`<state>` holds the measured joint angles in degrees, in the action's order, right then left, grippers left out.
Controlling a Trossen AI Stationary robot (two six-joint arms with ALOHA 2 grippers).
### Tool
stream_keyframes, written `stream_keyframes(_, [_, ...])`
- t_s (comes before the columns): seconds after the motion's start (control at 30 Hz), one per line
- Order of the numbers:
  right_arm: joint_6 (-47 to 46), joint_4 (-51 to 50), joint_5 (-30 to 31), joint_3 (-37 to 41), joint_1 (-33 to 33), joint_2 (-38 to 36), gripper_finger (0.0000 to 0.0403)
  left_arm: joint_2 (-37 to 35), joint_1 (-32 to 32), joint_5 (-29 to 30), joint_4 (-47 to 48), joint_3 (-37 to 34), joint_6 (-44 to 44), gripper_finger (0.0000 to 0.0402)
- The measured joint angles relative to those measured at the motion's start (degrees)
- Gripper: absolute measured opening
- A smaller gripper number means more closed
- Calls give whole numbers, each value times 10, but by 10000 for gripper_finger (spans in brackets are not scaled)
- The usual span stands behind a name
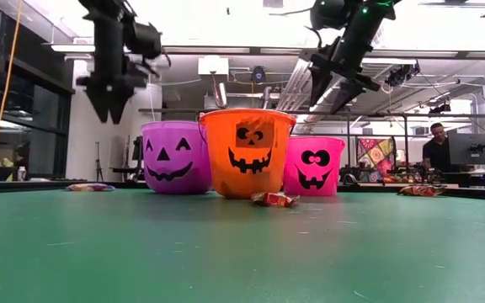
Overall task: Sort candy by brand, put in halloween buckets
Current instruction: Put the violet gummy candy into the pink bucket
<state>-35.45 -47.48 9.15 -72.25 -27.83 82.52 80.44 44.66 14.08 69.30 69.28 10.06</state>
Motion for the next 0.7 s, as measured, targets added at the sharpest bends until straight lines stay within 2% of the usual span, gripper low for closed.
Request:
stream_keyframes(0.23, [47,-4,-5,0,5,0,252,95,41,-6,9,-1,-17,213])
stream_keyframes(0.37, [65,-10,-9,0,15,0,252,125,66,-42,-5,-1,-27,213])
stream_keyframes(0.47, [80,-12,-9,0,25,0,252,128,82,-59,-23,-1,-95,213])
stream_keyframes(0.57, [90,-13,-8,0,35,0,252,128,88,-58,-23,-1,-197,213])
stream_keyframes(0.7, [90,-13,-8,0,44,0,252,128,90,-54,-32,-9,-287,213])
